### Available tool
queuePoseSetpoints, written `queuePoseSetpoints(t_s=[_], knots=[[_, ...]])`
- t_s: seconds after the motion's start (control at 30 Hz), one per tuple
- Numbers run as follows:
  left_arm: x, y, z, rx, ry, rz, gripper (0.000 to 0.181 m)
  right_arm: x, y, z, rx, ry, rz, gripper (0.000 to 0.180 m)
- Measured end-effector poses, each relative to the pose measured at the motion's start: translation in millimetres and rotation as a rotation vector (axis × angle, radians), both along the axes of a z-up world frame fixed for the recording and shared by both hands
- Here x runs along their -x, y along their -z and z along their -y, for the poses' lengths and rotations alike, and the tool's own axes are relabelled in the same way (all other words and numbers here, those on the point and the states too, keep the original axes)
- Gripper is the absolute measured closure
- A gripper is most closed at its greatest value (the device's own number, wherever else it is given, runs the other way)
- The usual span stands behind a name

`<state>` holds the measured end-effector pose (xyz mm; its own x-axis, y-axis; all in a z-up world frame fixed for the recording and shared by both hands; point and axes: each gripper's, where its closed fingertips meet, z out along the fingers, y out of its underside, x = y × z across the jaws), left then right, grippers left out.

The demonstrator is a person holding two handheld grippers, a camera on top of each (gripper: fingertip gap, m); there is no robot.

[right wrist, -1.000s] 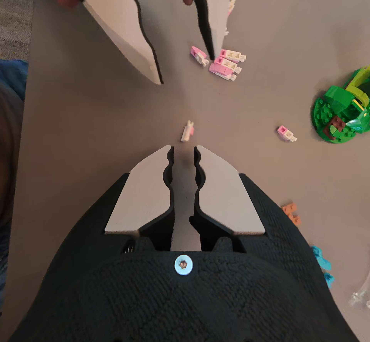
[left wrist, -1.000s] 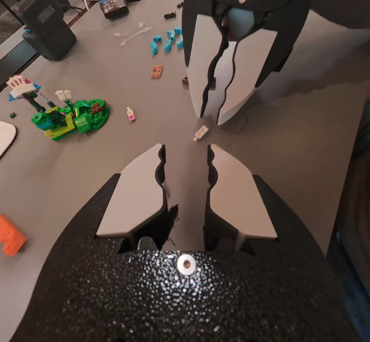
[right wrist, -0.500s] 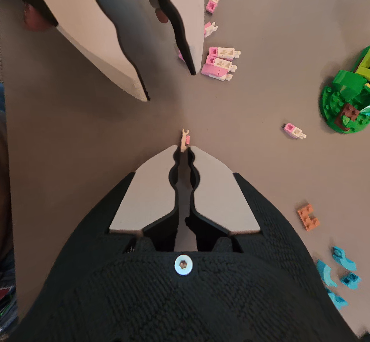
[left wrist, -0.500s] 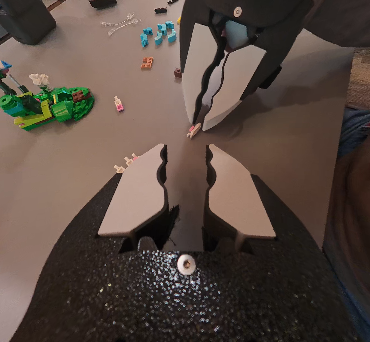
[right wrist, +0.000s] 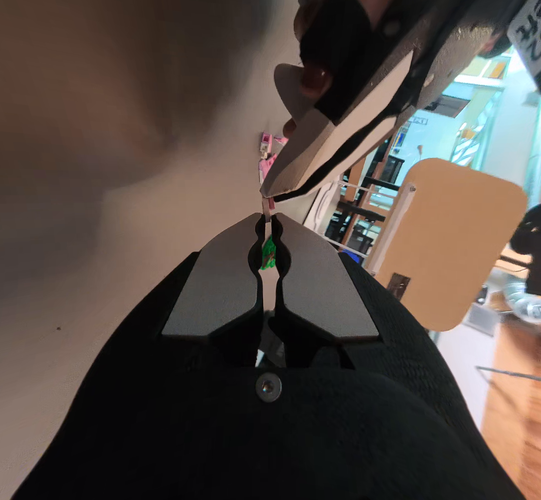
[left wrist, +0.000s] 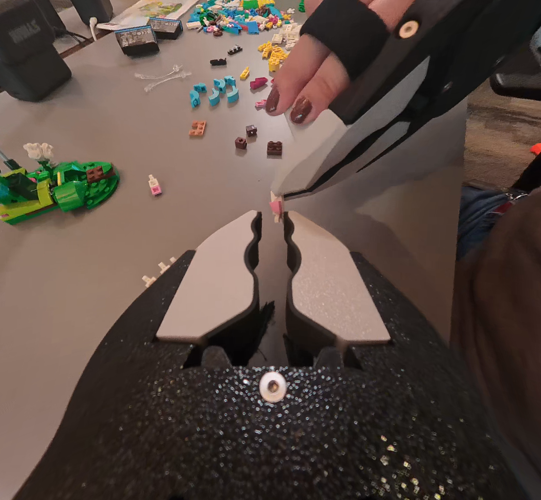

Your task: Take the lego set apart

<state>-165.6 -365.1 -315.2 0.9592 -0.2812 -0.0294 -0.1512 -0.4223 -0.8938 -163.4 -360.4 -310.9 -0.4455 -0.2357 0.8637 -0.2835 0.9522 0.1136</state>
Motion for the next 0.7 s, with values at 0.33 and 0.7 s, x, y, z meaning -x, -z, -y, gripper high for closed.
queuePoseSetpoints(t_s=[0.33,0.7], knots=[[-22.8,-6.5,1.0,-0.014,0.109,0.131,0.165,-14.6,-8.6,8.4,-0.135,-0.195,-0.153,0.178],[-33.2,-32.8,12.1,-0.135,0.274,0.459,0.174,-26.9,-33.1,20.1,-0.054,-0.345,-0.397,0.178]])
